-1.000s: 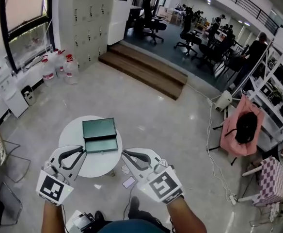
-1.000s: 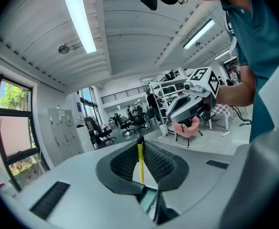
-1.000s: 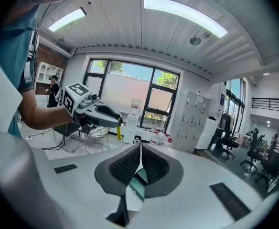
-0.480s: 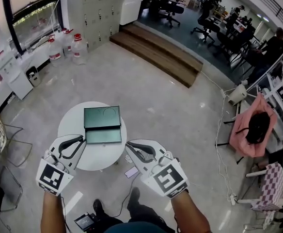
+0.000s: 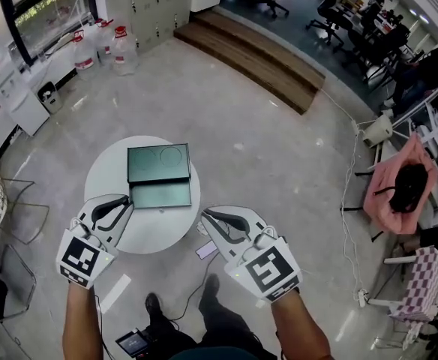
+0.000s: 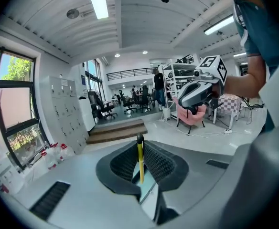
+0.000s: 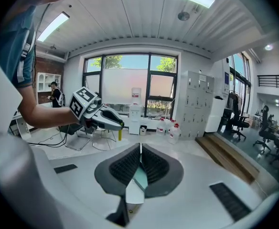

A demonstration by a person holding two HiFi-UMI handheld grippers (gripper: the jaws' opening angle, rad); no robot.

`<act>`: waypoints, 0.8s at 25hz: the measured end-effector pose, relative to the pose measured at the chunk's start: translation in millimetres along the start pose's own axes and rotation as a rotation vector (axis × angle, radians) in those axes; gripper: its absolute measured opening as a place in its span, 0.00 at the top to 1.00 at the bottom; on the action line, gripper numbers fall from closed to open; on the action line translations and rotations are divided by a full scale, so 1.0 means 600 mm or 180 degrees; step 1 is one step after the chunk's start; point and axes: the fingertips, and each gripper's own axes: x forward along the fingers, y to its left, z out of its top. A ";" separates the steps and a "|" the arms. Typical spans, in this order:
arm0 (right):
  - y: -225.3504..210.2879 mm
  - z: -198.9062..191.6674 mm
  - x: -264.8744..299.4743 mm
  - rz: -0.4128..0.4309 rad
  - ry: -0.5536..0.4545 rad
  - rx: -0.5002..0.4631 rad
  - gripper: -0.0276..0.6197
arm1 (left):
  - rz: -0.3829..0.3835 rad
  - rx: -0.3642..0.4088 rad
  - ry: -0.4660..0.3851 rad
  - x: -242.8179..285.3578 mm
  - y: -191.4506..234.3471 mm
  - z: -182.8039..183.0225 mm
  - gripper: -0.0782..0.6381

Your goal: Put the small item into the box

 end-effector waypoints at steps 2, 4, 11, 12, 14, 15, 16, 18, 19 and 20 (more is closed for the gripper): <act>-0.005 -0.026 0.016 0.0005 0.0032 0.0035 0.90 | -0.0018 -0.0017 0.0066 0.022 0.007 -0.033 0.82; -0.009 -0.056 0.029 0.0013 0.0074 0.0056 0.90 | -0.0039 -0.0045 0.0128 0.042 0.010 -0.065 0.82; -0.023 -0.170 0.046 0.0017 0.0228 0.0265 0.90 | -0.0060 -0.0146 0.0333 0.118 0.004 -0.170 0.82; -0.026 -0.187 0.046 0.0016 0.0252 0.0294 0.90 | -0.0064 -0.0158 0.0353 0.130 0.002 -0.183 0.82; -0.031 -0.222 0.052 0.0017 0.0300 0.0342 0.90 | -0.0077 -0.0174 0.0400 0.154 0.001 -0.211 0.82; -0.031 -0.239 0.056 0.0021 0.0323 0.0365 0.90 | -0.0085 -0.0179 0.0427 0.166 0.001 -0.228 0.82; -0.031 -0.255 0.061 0.0026 0.0344 0.0389 0.90 | -0.0094 -0.0186 0.0455 0.177 0.001 -0.244 0.82; -0.030 -0.285 0.068 0.0041 0.0382 0.0431 0.90 | -0.0108 -0.0212 0.0505 0.199 -0.001 -0.273 0.82; -0.032 -0.299 0.070 0.0049 0.0398 0.0448 0.90 | -0.0111 -0.0228 0.0525 0.210 -0.002 -0.285 0.82; -0.034 -0.311 0.071 0.0055 0.0413 0.0462 0.90 | -0.0111 -0.0244 0.0540 0.221 -0.004 -0.295 0.82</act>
